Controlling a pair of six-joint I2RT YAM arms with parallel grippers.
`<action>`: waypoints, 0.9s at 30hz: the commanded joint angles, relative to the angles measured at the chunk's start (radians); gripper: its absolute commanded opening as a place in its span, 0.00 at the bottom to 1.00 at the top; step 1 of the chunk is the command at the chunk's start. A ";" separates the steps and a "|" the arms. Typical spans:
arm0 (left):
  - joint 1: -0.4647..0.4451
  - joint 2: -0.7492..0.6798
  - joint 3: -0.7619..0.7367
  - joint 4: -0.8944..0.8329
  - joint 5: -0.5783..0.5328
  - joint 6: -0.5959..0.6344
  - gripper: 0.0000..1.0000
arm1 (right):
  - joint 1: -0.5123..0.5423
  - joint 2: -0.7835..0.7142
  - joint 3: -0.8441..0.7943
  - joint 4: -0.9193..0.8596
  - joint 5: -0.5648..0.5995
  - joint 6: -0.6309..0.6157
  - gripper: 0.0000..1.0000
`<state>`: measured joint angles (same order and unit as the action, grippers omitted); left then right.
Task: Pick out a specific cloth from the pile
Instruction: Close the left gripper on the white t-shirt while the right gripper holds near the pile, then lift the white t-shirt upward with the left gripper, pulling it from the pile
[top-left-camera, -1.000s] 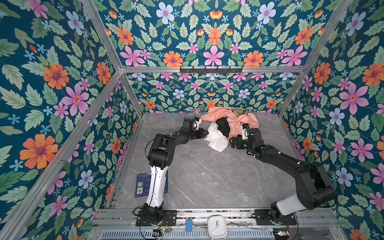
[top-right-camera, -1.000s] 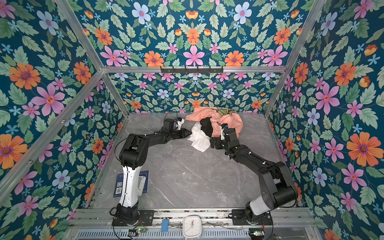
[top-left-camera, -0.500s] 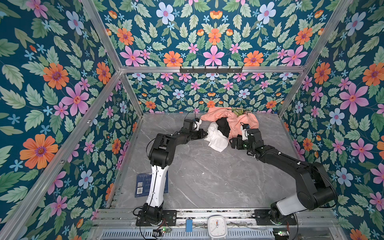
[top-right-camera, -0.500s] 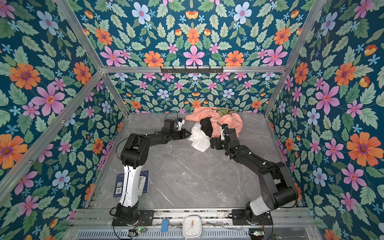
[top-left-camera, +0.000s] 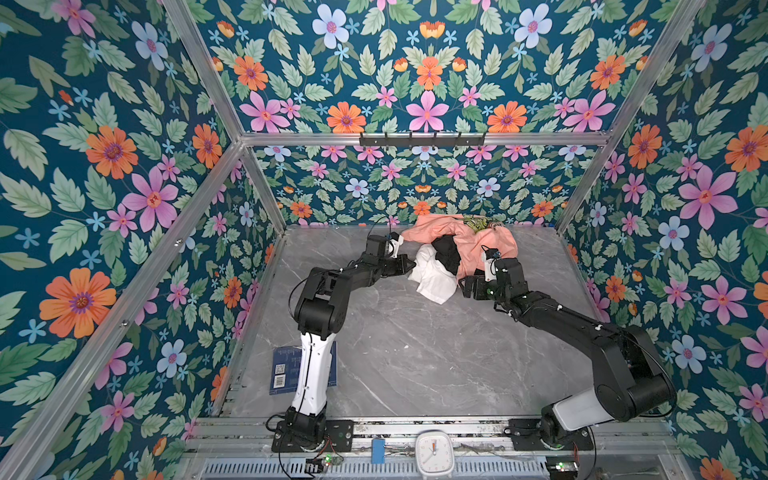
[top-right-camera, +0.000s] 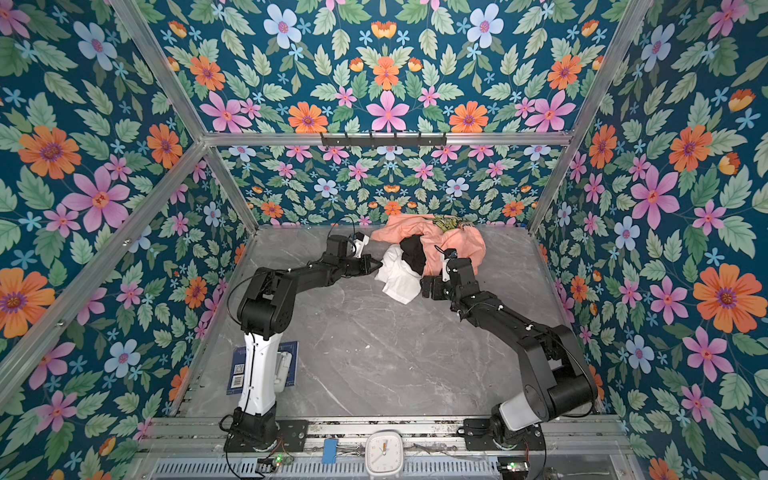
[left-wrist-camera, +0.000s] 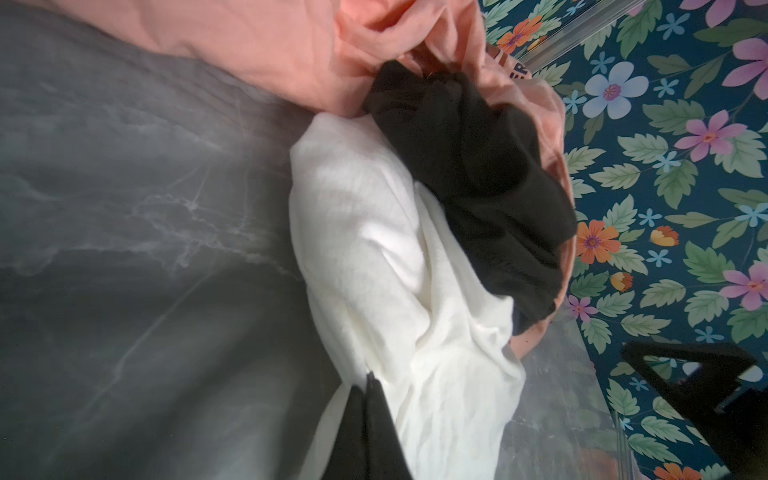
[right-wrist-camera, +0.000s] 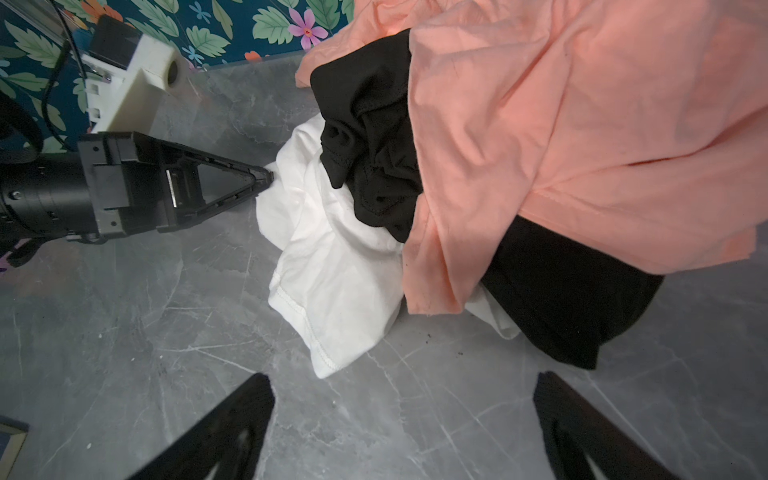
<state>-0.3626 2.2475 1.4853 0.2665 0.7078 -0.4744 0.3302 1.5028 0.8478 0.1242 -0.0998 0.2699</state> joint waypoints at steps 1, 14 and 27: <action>-0.002 -0.025 0.000 0.001 0.010 -0.003 0.00 | 0.000 -0.006 0.002 0.025 0.009 0.009 0.99; -0.037 -0.082 0.056 -0.057 0.004 0.001 0.00 | 0.000 -0.007 0.025 0.032 0.002 0.017 0.99; -0.068 -0.114 0.150 -0.080 0.010 -0.020 0.00 | 0.001 -0.017 0.041 0.024 0.006 0.011 0.99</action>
<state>-0.4297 2.1494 1.6253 0.1703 0.7059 -0.4904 0.3302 1.4963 0.8833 0.1307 -0.1001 0.2844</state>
